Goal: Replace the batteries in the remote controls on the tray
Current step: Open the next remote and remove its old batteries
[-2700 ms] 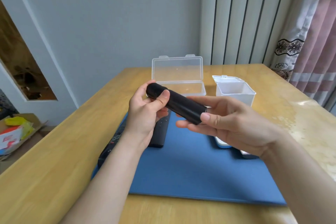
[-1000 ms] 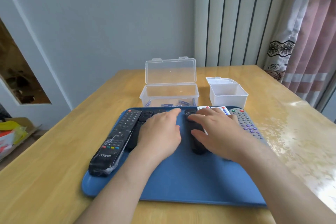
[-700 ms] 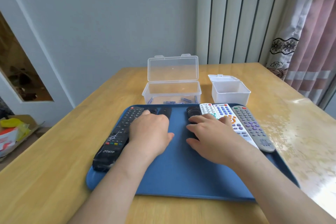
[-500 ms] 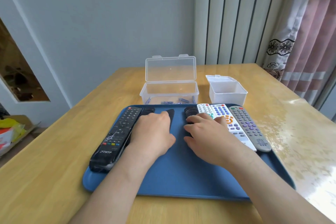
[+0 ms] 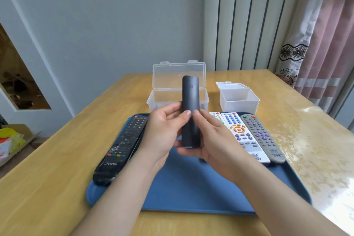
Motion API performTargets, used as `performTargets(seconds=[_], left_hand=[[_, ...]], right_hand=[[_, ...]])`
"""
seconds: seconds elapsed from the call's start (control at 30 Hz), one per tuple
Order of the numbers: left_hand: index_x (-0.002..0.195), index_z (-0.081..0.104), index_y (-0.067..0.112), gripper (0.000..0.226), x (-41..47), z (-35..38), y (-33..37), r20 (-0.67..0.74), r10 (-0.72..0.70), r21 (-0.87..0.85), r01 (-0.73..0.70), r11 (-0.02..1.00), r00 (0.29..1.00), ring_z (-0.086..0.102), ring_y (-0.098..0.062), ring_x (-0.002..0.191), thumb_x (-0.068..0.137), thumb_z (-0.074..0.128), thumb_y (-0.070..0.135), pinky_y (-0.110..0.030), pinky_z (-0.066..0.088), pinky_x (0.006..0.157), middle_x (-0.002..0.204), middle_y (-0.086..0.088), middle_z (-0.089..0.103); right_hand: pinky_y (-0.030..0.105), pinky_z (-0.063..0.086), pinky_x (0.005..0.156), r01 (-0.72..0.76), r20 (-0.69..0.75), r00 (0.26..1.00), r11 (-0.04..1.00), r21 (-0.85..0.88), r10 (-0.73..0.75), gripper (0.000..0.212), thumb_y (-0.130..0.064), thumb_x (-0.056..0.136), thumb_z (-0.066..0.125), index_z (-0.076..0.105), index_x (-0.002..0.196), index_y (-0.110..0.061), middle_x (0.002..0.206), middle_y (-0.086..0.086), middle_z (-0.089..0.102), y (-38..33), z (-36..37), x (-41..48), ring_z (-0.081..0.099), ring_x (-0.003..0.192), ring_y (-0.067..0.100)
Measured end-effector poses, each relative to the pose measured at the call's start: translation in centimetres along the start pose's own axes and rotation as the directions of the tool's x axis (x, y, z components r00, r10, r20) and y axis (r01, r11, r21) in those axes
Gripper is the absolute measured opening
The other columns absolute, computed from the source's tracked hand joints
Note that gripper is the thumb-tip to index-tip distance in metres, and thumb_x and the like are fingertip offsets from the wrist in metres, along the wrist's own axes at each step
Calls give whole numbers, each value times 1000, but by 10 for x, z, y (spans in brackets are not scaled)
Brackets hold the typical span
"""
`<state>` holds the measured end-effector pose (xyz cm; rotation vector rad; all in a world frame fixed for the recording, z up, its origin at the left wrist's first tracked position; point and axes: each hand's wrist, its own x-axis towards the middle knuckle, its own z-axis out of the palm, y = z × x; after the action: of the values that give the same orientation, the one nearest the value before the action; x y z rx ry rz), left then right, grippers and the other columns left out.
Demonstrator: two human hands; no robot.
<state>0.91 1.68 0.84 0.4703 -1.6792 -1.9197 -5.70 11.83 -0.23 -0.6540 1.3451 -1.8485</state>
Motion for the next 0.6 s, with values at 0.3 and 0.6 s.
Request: performTargets(seconds=[0.3, 0.6], left_hand=[[82, 71, -1, 30, 0, 0, -4, -85, 156, 221, -134, 966, 984, 67, -23, 65, 92, 63, 25, -43, 60, 73, 76, -15, 74], [101, 69, 13, 23, 5, -2, -9, -96, 164, 331, -124, 935, 982, 67, -23, 79, 92, 63, 33, -41, 59, 57, 90, -9, 71]], right_hand=[[30, 55, 52, 81, -6, 997, 992, -92, -82, 25, -21, 104, 46, 59, 124, -15, 91, 19, 72, 2, -1, 1, 67, 62, 27], [47, 61, 69, 15, 42, 999, 999, 46, -17, 28, -14, 100, 51, 60, 124, -25, 98, 7, 74, 5, -1, 3, 72, 83, 31]])
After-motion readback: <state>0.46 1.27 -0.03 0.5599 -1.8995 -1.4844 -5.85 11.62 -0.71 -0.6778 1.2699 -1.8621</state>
